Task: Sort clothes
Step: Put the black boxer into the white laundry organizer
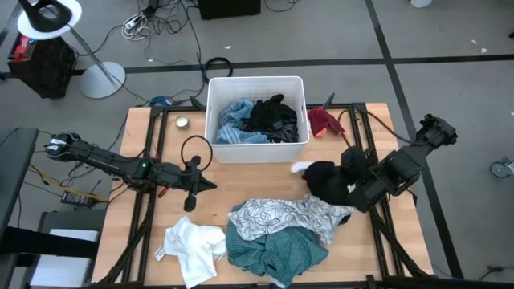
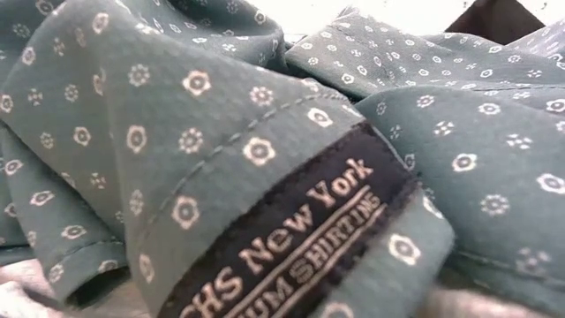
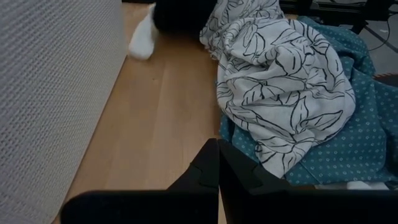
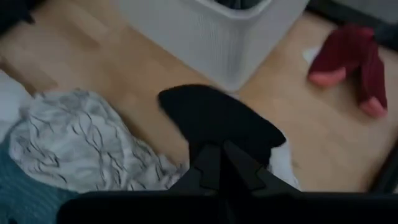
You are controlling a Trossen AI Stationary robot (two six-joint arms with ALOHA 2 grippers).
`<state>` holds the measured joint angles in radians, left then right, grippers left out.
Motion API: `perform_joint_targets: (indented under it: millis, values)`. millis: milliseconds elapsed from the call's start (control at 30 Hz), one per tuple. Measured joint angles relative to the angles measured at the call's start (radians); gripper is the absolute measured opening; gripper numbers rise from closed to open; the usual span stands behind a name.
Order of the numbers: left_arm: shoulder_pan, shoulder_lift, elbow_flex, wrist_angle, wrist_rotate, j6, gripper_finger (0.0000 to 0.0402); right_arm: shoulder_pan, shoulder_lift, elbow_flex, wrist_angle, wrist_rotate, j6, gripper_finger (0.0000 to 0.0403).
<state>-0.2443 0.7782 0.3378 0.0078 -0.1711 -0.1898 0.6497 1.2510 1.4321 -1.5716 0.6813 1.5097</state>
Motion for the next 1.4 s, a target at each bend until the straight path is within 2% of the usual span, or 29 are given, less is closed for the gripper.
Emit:
perform_joint_targets:
  millis: [400,633,833,1133,1400]
  values:
    - [0.0,0.0,0.0,0.001,0.0,0.002,0.0004,-0.098,0.0,0.126,0.006,0.05,-0.195,0.0001]
    - [0.0,0.0,0.0,0.0,0.0,0.003,0.0004,-0.137,0.0,0.197,0.105,0.121,-0.359,0.0001]
    - [0.0,0.0,0.0,0.001,0.0,0.003,0.0004,-0.195,0.0,0.249,0.297,0.13,-0.584,0.0002]
    - [0.0,0.0,0.0,0.001,0.0,0.003,0.0004,-0.31,0.001,0.271,0.701,0.119,-0.971,0.0001]
    - [0.0,0.0,0.0,0.002,0.0,0.003,0.0004,-0.462,0.008,0.271,1.021,0.052,-1.183,0.0002]
